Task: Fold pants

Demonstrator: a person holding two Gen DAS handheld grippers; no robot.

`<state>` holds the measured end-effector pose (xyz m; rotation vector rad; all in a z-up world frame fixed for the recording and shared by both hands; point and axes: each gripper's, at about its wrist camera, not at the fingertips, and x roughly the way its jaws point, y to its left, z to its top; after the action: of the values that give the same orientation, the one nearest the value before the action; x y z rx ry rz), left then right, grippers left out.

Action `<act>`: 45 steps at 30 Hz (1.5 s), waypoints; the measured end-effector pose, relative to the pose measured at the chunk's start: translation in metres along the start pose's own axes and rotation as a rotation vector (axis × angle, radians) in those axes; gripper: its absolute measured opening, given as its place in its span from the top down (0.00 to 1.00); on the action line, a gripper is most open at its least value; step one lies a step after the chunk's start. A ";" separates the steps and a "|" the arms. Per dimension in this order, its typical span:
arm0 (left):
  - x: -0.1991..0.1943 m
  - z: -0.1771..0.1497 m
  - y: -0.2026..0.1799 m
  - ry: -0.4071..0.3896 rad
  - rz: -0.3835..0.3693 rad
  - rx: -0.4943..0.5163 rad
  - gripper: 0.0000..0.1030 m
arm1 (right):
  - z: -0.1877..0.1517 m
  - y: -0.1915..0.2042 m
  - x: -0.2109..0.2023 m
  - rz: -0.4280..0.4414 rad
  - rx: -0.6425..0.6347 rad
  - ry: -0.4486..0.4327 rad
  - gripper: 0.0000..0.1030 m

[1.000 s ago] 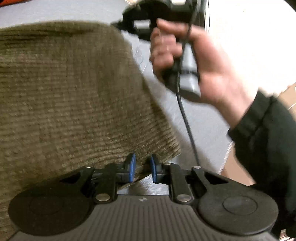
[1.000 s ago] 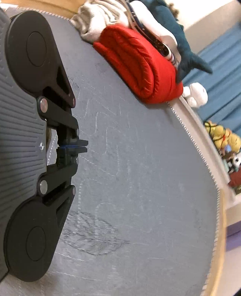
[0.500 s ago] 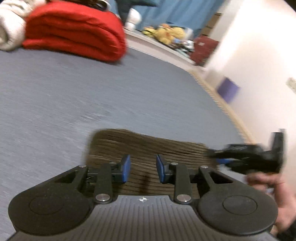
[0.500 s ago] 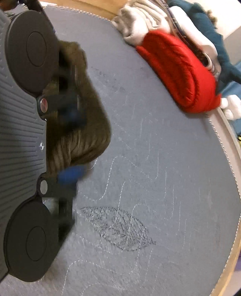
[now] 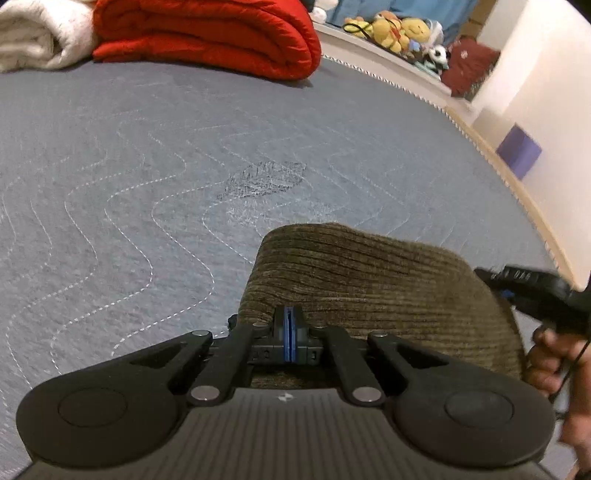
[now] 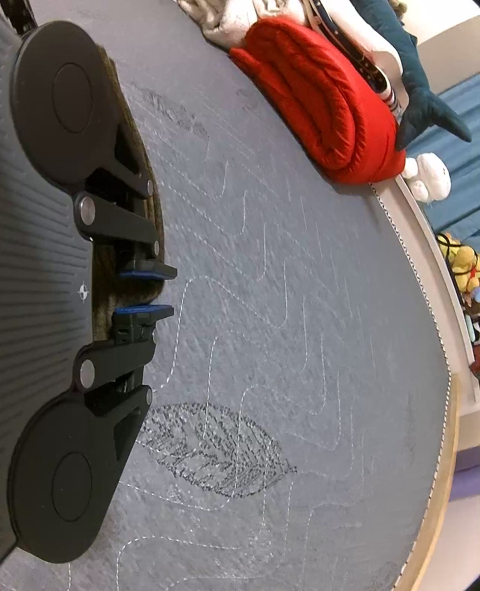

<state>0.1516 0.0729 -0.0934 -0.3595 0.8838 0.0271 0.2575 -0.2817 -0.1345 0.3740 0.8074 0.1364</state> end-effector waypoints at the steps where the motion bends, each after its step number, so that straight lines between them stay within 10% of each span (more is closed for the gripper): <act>1: -0.003 -0.001 0.001 -0.002 -0.014 -0.022 0.97 | -0.001 0.004 0.000 -0.016 -0.016 -0.009 0.86; 8: -0.039 0.010 -0.005 -0.090 -0.037 -0.050 0.85 | 0.009 0.013 -0.029 -0.149 -0.007 -0.170 0.75; 15: -0.055 0.011 -0.020 -0.130 -0.073 -0.013 0.84 | 0.007 0.088 -0.068 0.194 -0.226 -0.192 0.58; 18: -0.036 0.004 -0.022 -0.034 -0.004 0.066 0.69 | -0.005 0.119 -0.061 0.277 -0.342 -0.121 0.55; 23: -0.047 0.002 -0.031 0.020 0.045 0.125 0.64 | -0.019 0.117 -0.022 0.128 -0.404 0.074 0.49; 28: -0.085 -0.005 -0.052 -0.033 -0.006 0.282 0.56 | -0.014 0.121 -0.051 0.058 -0.421 -0.024 0.37; 31: -0.071 -0.022 -0.048 0.071 0.045 0.368 0.57 | -0.010 0.112 -0.078 0.059 -0.434 -0.053 0.36; 33: -0.058 -0.035 -0.037 0.121 0.083 0.396 0.45 | -0.012 0.100 -0.097 0.076 -0.446 -0.038 0.34; 45: -0.083 -0.050 -0.025 0.166 0.018 0.391 0.50 | -0.044 0.095 -0.163 0.018 -0.682 0.156 0.19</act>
<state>0.0649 0.0436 -0.0519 0.0121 1.0319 -0.1591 0.1154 -0.2241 -0.0157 -0.2766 0.8598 0.4465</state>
